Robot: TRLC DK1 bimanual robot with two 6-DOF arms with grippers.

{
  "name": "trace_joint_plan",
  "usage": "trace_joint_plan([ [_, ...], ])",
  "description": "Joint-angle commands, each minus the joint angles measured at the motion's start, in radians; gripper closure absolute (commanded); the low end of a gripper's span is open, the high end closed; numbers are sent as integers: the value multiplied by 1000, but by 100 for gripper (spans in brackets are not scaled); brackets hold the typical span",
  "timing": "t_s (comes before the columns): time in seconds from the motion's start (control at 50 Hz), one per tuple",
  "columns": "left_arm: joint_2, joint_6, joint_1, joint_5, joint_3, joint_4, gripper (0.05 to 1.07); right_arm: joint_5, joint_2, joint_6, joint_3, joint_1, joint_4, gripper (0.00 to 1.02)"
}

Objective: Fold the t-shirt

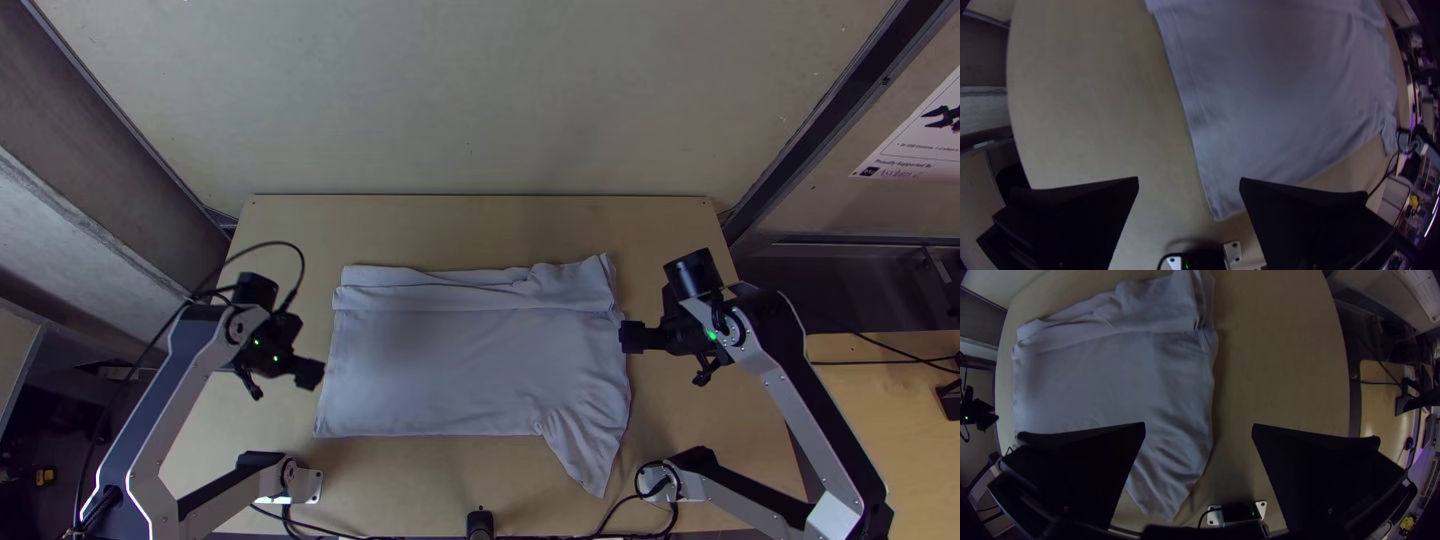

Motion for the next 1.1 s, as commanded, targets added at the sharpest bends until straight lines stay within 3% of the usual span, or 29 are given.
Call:
trace_joint_plan([
  [0.0,-44,29,-51,-1,-87,-36,10,-28,-12,22,-62,5,-28,4],
  [0.2,-53,23,-147,-53,-184,-25,10,-113,-26,19,-139,6,-45,4],
  [0.38,-39,6,-218,-72,-225,-8,10,-113,-34,11,-182,9,-45,4],
  [1.0,220,-17,-273,-110,-234,49,11,-147,-1,8,-305,35,-3,4],
  [1.08,229,-18,-305,-112,-234,49,25,-161,6,8,-332,37,-2,4],
])
